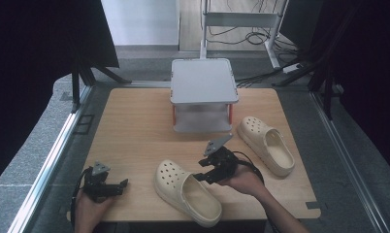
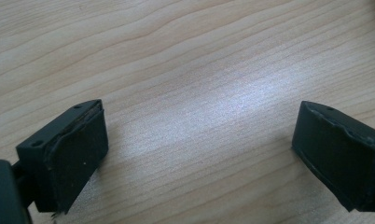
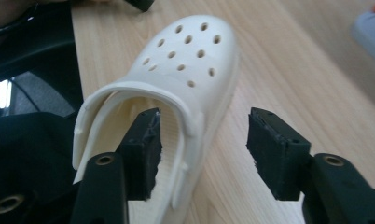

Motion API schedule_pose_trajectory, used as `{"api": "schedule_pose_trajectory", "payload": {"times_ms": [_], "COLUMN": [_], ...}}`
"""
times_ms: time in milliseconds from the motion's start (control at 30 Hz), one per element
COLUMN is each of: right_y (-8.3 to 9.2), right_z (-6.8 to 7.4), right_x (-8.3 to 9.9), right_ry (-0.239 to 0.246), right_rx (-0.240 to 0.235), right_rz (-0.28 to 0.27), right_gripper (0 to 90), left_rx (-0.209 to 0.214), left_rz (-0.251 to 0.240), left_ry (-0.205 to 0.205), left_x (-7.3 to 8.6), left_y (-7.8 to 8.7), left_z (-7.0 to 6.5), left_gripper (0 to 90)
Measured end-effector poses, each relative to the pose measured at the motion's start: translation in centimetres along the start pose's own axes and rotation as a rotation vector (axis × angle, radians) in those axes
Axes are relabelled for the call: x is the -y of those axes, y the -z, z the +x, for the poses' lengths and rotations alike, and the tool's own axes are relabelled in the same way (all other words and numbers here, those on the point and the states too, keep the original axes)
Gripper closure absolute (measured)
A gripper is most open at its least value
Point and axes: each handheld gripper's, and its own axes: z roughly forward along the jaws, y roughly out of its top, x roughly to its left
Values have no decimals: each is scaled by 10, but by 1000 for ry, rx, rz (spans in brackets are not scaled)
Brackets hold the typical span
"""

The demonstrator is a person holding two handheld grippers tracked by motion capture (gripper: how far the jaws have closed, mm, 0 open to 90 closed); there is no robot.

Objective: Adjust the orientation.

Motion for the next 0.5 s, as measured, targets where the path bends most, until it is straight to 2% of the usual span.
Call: {"api": "schedule_pose_trajectory", "payload": {"times_ms": [233,367,500], "right_y": [24,37,53], "right_z": [-18,-29,-43], "right_x": [15,29,44], "right_ry": [-60,-94,-150], "right_rx": [65,107,156], "right_rz": [1,4,-4], "right_gripper": [284,249,239], "left_rx": [0,-1,-1], "left_rz": [-3,-3,-4], "left_ry": [3,4,4], "left_x": [0,0,0], "left_y": [0,0,0], "left_z": [0,0,0], "left_gripper": [33,33,33]}}
